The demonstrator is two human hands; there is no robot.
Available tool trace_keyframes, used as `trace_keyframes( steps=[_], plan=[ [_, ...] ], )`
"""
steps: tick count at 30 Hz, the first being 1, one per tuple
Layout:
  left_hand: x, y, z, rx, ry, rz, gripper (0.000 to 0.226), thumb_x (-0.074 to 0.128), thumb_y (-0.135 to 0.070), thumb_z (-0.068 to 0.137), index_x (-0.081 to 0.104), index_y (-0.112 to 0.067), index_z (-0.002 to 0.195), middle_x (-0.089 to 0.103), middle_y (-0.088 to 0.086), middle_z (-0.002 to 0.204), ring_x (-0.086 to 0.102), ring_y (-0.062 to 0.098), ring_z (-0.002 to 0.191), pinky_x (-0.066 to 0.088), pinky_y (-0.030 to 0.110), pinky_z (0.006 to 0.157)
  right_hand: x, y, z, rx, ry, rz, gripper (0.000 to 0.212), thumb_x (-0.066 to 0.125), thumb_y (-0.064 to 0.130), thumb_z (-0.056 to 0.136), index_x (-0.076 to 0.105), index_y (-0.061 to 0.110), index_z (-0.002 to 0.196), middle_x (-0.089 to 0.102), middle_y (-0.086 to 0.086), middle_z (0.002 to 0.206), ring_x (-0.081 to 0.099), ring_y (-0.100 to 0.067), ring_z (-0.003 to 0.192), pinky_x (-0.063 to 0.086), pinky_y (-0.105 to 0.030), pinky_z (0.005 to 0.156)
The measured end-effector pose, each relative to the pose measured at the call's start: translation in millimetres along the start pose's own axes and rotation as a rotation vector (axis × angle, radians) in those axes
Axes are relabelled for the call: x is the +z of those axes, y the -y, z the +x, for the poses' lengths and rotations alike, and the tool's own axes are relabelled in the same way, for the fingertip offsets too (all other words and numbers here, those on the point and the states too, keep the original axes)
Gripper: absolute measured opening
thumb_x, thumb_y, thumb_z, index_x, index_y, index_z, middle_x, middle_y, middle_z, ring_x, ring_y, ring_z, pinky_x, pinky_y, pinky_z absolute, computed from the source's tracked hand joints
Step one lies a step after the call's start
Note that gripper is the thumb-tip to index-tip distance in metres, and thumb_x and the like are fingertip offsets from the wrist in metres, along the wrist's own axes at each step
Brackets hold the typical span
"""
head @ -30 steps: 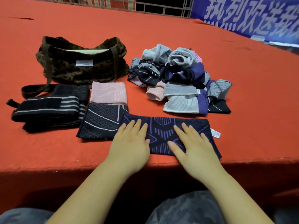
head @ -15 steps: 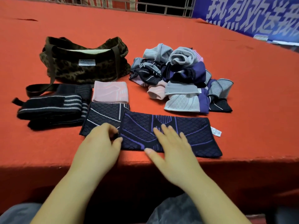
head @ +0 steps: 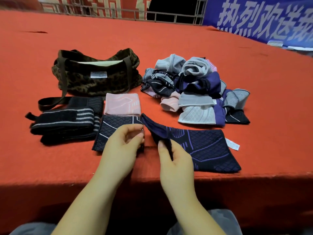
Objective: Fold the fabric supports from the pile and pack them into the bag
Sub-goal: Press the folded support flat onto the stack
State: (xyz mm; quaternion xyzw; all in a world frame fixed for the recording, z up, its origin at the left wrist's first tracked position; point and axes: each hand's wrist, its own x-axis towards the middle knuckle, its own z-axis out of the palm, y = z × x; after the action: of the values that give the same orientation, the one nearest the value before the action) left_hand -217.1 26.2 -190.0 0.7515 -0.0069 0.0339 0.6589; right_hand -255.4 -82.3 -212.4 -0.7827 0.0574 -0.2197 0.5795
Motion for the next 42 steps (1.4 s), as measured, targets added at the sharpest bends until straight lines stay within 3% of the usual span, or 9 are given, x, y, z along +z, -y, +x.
trace_keyframes(
  steps=[4, 10, 13, 16, 19, 21, 24, 33, 42],
  plan=[
    [4, -6, 26, 0.167, 0.137, 0.377, 0.031, 0.058, -0.014, 0.091, 0.058, -0.022, 0.121, 0.063, -0.009, 0.117, 0.059, 0.007, 0.106, 0.043, 0.027, 0.096, -8, 8, -5, 0.108, -0.061, 0.261, 0.015, 0.055, 0.011, 0.093, 0.070, 0.013, 0.096, 0.072, 0.010, 0.091, 0.062, 0.006, 0.086, 0.044, -0.011, 0.080],
    [35, -29, 54, 0.217, 0.497, 0.226, 0.011, 0.054, -0.007, 0.093, 0.059, -0.018, 0.094, 0.067, -0.008, 0.097, 0.060, -0.003, 0.088, 0.046, 0.014, 0.084, -32, 8, 0, 0.183, -0.229, 0.482, 0.013, 0.057, 0.005, 0.090, 0.066, 0.015, 0.090, 0.074, 0.009, 0.085, 0.066, 0.002, 0.081, 0.046, -0.010, 0.074],
    [56, -32, 63, 0.237, 0.546, 0.233, 0.009, 0.061, -0.022, 0.089, 0.059, -0.013, 0.091, 0.068, 0.005, 0.093, 0.060, 0.011, 0.087, 0.047, 0.030, 0.084, -52, -3, 4, 0.151, -0.276, 0.367, 0.010, 0.062, 0.006, 0.088, 0.065, 0.015, 0.088, 0.072, 0.012, 0.079, 0.065, 0.000, 0.074, 0.047, -0.014, 0.071],
    [79, -34, 67, 0.238, 0.603, 0.266, 0.004, 0.061, -0.017, 0.091, 0.059, -0.016, 0.088, 0.067, 0.012, 0.090, 0.058, 0.015, 0.082, 0.048, 0.039, 0.083, -74, -9, 6, 0.101, -0.298, 0.232, 0.018, 0.066, 0.007, 0.084, 0.063, 0.020, 0.095, 0.069, 0.023, 0.081, 0.063, 0.008, 0.071, 0.042, -0.004, 0.065],
    [98, -32, 66, 0.222, 0.631, 0.295, 0.005, 0.066, -0.018, 0.087, 0.062, -0.015, 0.089, 0.069, 0.018, 0.096, 0.060, 0.018, 0.082, 0.049, 0.042, 0.085, -94, -20, 7, 0.040, -0.363, -0.016, 0.024, 0.073, 0.028, 0.079, 0.059, 0.036, 0.098, 0.067, 0.024, 0.084, 0.065, -0.001, 0.080, 0.045, -0.011, 0.072],
    [110, -26, 66, 0.232, 0.620, 0.352, 0.007, 0.070, -0.021, 0.084, 0.064, -0.018, 0.087, 0.069, 0.009, 0.089, 0.059, 0.013, 0.078, 0.049, 0.035, 0.081, -105, -29, 8, 0.021, -0.393, -0.208, 0.028, 0.065, 0.049, 0.074, 0.058, 0.040, 0.100, 0.065, 0.015, 0.074, 0.062, -0.013, 0.078, 0.048, -0.028, 0.078],
    [125, -14, 66, 0.253, 0.567, 0.461, 0.010, 0.073, -0.027, 0.080, 0.064, -0.024, 0.085, 0.065, -0.008, 0.081, 0.058, 0.009, 0.076, 0.046, 0.027, 0.077, -116, -42, 11, -0.019, -0.416, -0.394, 0.031, 0.071, 0.039, 0.074, 0.057, 0.035, 0.101, 0.058, 0.012, 0.068, 0.056, -0.017, 0.075, 0.045, -0.042, 0.083],
    [144, 0, 58, 0.224, 0.338, 0.621, 0.015, 0.073, -0.039, 0.078, 0.065, -0.027, 0.083, 0.068, -0.008, 0.087, 0.061, 0.013, 0.088, 0.047, 0.031, 0.079, -128, -65, 20, -0.012, -0.394, -0.505, 0.030, 0.076, 0.024, 0.074, 0.058, 0.031, 0.097, 0.055, 0.014, 0.067, 0.049, -0.014, 0.073, 0.028, -0.025, 0.083],
    [144, 11, 50, 0.312, 0.138, 0.843, 0.039, 0.063, -0.057, 0.079, 0.062, -0.025, 0.101, 0.058, -0.003, 0.106, 0.049, 0.021, 0.105, 0.036, 0.034, 0.092, -126, -65, 27, 0.068, -0.353, -0.657, 0.022, 0.072, 0.028, 0.077, 0.065, 0.025, 0.098, 0.056, 0.011, 0.086, 0.052, -0.020, 0.089, 0.030, -0.032, 0.087]
  ],
)
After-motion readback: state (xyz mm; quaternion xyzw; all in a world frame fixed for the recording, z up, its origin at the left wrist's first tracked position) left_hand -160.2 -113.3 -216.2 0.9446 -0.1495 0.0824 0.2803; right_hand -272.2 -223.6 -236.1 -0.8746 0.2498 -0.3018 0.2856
